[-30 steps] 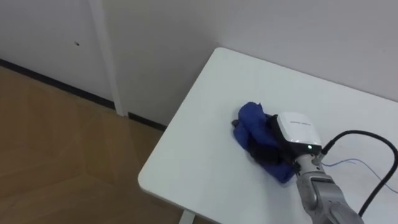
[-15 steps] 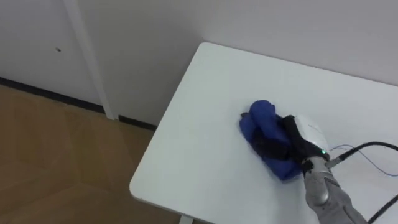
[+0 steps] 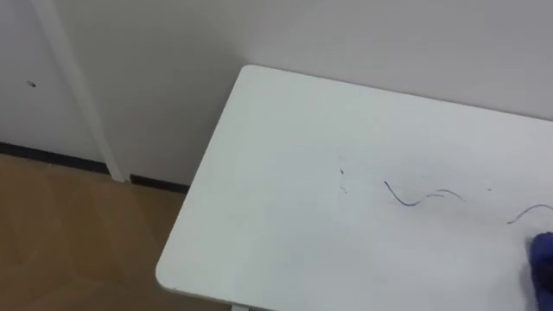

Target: Wipe table

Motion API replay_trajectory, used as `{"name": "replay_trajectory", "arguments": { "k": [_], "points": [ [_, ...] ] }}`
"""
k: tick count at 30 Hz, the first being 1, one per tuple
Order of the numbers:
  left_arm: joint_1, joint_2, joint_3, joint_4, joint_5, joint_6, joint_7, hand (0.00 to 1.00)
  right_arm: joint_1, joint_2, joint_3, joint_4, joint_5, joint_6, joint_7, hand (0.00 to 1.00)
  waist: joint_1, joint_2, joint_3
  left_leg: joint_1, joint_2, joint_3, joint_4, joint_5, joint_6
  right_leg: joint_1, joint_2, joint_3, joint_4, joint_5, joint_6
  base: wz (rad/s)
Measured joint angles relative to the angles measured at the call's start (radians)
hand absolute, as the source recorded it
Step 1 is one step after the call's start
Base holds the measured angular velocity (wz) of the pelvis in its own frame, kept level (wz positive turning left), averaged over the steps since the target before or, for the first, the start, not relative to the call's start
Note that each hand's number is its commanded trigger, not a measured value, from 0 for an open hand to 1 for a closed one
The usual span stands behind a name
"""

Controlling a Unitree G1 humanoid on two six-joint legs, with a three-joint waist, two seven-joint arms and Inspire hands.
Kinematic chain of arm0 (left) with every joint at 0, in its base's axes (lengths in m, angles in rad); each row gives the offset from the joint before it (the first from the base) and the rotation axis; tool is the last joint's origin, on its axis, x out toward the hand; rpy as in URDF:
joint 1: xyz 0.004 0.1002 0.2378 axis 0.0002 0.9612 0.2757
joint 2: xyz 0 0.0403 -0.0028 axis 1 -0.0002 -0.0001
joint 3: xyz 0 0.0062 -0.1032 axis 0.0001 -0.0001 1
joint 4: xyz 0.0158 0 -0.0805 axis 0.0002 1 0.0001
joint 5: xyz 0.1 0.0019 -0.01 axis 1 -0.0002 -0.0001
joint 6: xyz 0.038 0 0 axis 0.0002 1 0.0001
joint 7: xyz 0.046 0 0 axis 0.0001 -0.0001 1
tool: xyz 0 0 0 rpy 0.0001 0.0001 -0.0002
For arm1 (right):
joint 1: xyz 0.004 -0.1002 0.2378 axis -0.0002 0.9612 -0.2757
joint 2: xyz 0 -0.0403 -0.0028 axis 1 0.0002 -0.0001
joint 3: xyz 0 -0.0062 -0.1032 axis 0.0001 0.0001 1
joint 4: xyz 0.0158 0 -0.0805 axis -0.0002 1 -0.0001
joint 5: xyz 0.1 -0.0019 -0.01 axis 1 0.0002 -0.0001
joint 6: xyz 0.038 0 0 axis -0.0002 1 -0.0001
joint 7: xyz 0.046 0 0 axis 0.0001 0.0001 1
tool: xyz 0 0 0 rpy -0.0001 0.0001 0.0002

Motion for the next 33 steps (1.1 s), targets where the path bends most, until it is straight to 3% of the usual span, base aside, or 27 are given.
{"name": "replay_trajectory", "arguments": {
  "k": [3,4,5,6,8,10,11,14,16,18,20,23,26,28,29,33],
  "points": [
    [-0.013,-0.001,-0.049,0.003,0.001,-0.003,-0.002,0.00,-0.002,0.004,0.065,-0.049,-0.021,0.058,-0.008,1.00,0.026,-0.003,0.0049,0.008,0.002,0.014,0.004,-0.001,-0.001,-0.001,0.002,0.020,0.006,0.001,-0.002,-0.20],
    [-0.024,-0.001,-0.076,0.008,0.000,-0.002,-0.002,0.00,-0.002,0.010,0.099,-0.094,-0.070,0.091,-0.004,1.00,0.041,0.007,0.0018,0.009,0.005,0.023,0.005,-0.002,-0.002,-0.007,0.004,0.031,0.008,0.002,-0.003,-0.41],
    [-0.030,0.000,-0.111,0.007,-0.001,-0.002,-0.002,0.00,-0.003,0.015,0.166,-0.161,-0.120,0.126,0.001,1.00,0.065,0.005,0.0057,0.007,0.011,0.041,0.005,-0.001,-0.003,-0.023,0.006,0.043,0.020,0.003,-0.007,-0.43],
    [-0.031,-0.001,-0.122,0.007,0.000,-0.002,-0.004,0.00,-0.003,0.022,0.198,-0.198,-0.155,0.138,0.009,1.00,0.074,0.010,0.0029,0.003,0.013,0.049,0.005,-0.001,-0.004,-0.030,0.008,0.048,0.020,0.005,-0.010,-0.47],
    [-0.052,-0.001,-0.161,0.015,0.000,0.000,-0.010,0.00,-0.027,0.062,0.362,-0.367,-0.302,0.177,0.061,1.00,0.121,0.007,0.0070,-0.007,0.024,0.071,0.003,0.003,-0.011,-0.053,0.020,0.074,0.021,0.013,-0.021,-0.31],
    [-0.077,0.000,-0.184,0.017,-0.001,0.003,-0.013,0.00,-0.089,0.088,0.501,-0.446,-0.399,0.178,0.110,1.00,0.146,0.004,0.0153,-0.021,0.029,0.070,0.007,0.006,-0.016,-0.064,0.025,0.071,0.020,0.016,-0.026,0.06],
    [-0.097,0.000,-0.199,0.017,-0.003,0.004,-0.013,0.00,-0.149,0.113,0.565,-0.457,-0.445,0.171,0.137,1.00,0.158,0.002,0.0254,-0.031,0.029,0.060,0.008,0.009,-0.020,-0.074,0.028,0.069,0.018,0.015,-0.027,0.22],
    [-0.107,-0.003,-0.219,0.016,0.001,0.006,-0.018,0.00,-0.234,0.146,0.625,-0.457,-0.495,0.151,0.183,1.00,0.214,0.001,0.0255,-0.047,0.027,0.036,0.007,0.014,-0.022,-0.083,0.028,0.050,0.006,0.013,-0.028,0.31],
    [-0.078,-0.002,-0.218,0.015,-0.003,0.013,-0.023,0.00,-0.240,0.144,0.623,-0.453,-0.495,0.151,0.182,1.00,0.222,0.001,0.0249,-0.049,0.024,0.022,0.006,0.014,-0.022,-0.072,0.024,0.032,0.000,0.013,-0.027,0.32],
    [-0.045,-0.001,-0.213,0.014,-0.013,0.022,-0.023,0.00,-0.229,0.138,0.622,-0.443,-0.479,0.143,0.176,1.00,0.209,0.001,0.0231,-0.045,0.022,0.008,0.007,0.014,-0.022,-0.055,0.022,0.012,0.000,0.012,-0.026,0.34],
    [-0.014,-0.001,-0.213,0.013,-0.006,0.026,-0.024,0.00,-0.188,0.126,0.596,-0.413,-0.411,0.097,0.144,1.00,0.183,0.002,0.0215,-0.035,0.015,0.006,0.009,0.014,-0.022,-0.034,0.014,-0.007,-0.002,0.008,-0.020,0.47],
    [-0.018,-0.002,-0.196,0.012,0.010,0.019,-0.023,0.00,-0.143,0.127,0.515,-0.343,-0.263,0.027,0.096,1.00,0.165,0.004,0.0197,-0.032,0.009,0.017,0.008,0.013,-0.020,-0.012,-0.002,-0.016,-0.001,-0.003,-0.001,0.47],
    [-0.017,0.001,-0.131,0.017,0.012,0.008,-0.020,0.00,-0.116,0.128,0.411,-0.247,-0.156,-0.032,0.068,1.00,0.142,0.016,0.0106,-0.027,0.003,0.009,0.009,0.007,-0.003,0.007,-0.008,-0.049,-0.002,-0.005,0.001,0.24],
    [-0.005,0.000,-0.093,0.014,0.013,0.009,-0.015,0.00,-0.095,0.119,0.333,-0.200,-0.137,-0.035,0.037,1.00,0.134,0.021,0.0052,-0.021,-0.005,0.009,0.007,0.007,0.002,0.017,-0.017,-0.058,-0.001,-0.008,0.007,0.12],
    [0.006,-0.001,-0.072,0.007,0.012,0.012,-0.013,0.00,-0.084,0.104,0.287,-0.158,-0.117,-0.035,0.017,1.00,0.117,0.018,-0.0022,-0.023,-0.009,0.006,0.010,0.005,0.007,0.022,-0.022,-0.070,-0.001,-0.011,0.012,0.09],
    [0.008,-0.001,-0.015,0.006,0.035,0.020,-0.008,0.00,-0.009,0.056,0.149,-0.079,-0.056,-0.031,0.001,1.00,0.085,0.009,-0.0083,-0.021,-0.011,-0.001,0.021,0.001,0.011,0.035,-0.022,-0.065,0.001,-0.011,0.013,0.03]
  ]
}}
